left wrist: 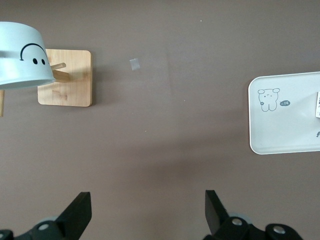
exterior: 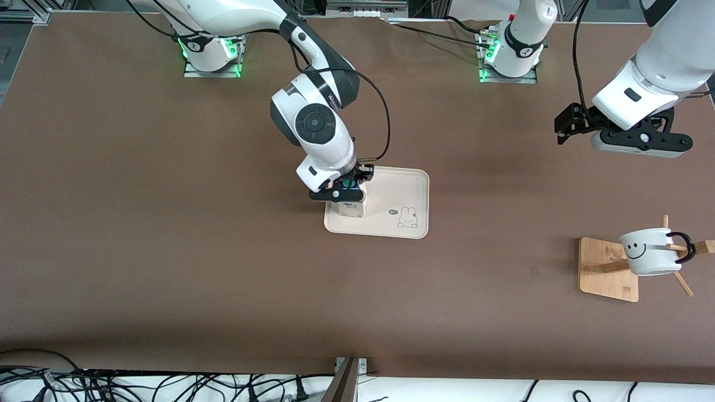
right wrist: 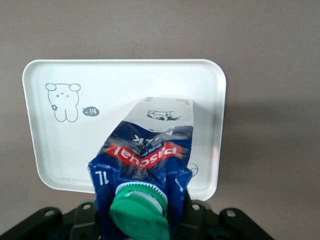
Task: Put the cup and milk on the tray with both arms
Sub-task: 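Carry the milk carton with the right gripper over the white tray, then lower the carton onto the tray and open the right gripper, then withdraw the right gripper while the left gripper reaches the white mug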
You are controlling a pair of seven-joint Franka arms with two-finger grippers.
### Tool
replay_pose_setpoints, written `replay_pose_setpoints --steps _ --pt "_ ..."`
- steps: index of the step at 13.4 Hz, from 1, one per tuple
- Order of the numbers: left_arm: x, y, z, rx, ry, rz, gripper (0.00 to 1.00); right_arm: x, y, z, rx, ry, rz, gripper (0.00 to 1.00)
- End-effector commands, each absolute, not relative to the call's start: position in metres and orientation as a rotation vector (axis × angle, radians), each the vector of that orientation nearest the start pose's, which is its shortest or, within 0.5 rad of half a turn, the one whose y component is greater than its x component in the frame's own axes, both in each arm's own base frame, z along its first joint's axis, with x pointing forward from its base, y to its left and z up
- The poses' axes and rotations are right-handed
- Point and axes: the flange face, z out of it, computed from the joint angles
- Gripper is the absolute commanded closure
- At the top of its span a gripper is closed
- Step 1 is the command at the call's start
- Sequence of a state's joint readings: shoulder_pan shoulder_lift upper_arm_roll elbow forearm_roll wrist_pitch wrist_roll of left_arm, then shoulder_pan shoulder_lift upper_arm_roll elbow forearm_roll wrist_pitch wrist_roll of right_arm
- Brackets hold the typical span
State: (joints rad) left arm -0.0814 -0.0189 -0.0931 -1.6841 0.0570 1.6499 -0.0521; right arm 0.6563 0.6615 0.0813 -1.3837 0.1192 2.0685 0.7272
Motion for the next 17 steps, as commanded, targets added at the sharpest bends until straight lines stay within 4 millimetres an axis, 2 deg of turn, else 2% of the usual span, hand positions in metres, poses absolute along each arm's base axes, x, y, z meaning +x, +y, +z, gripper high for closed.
replay_pose_setpoints --steps 1,4,6,7,8,10,11,13,14,16,17 --pt "0.549 -0.092 0.595 -3.082 0.204 0.022 0.0 0.556 0.481 0.35 -2.997 0.145 0.08 0.0" --pt "0.551 -0.093 0.59 -3.082 0.207 0.031 0.0 0.566 0.452 0.411 -2.985 0.193 0.056 0.0" --pt "0.557 -0.097 0.593 -3.094 0.211 0.017 0.0 0.58 0.406 0.46 -2.991 0.229 0.059 0.0" --pt "0.568 -0.098 0.588 -3.097 0.199 0.024 0.0 0.582 0.381 0.489 -2.994 0.191 0.047 0.0" --pt "0.579 -0.1 0.585 -3.105 0.196 0.023 0.0 0.588 0.348 0.514 -3.006 0.15 0.043 0.0" --pt "0.601 -0.097 0.577 -3.113 0.181 0.024 0.0 0.596 0.29 0.531 -3.048 0.095 0.125 0.0" --pt "0.609 -0.095 0.576 -3.112 0.185 0.021 0.0 0.596 0.259 0.551 -3.027 0.066 0.142 0.0" --pt "0.61 -0.089 0.568 -3.104 0.186 0.054 0.0 0.593 0.211 0.569 -3.014 0.034 0.188 0.0" --pt "0.61 -0.087 0.567 -3.085 0.187 0.039 0.0 0.588 0.185 0.579 -3.011 0.02 0.19 0.0" --pt "0.619 -0.076 0.566 -2.962 0.176 -0.137 0.0 0.574 0.114 0.591 -2.991 0.018 0.188 0.0" --pt "0.625 -0.067 0.561 -2.958 0.156 -0.197 0.0 0.563 0.084 0.595 -2.978 -0.042 0.179 0.0"
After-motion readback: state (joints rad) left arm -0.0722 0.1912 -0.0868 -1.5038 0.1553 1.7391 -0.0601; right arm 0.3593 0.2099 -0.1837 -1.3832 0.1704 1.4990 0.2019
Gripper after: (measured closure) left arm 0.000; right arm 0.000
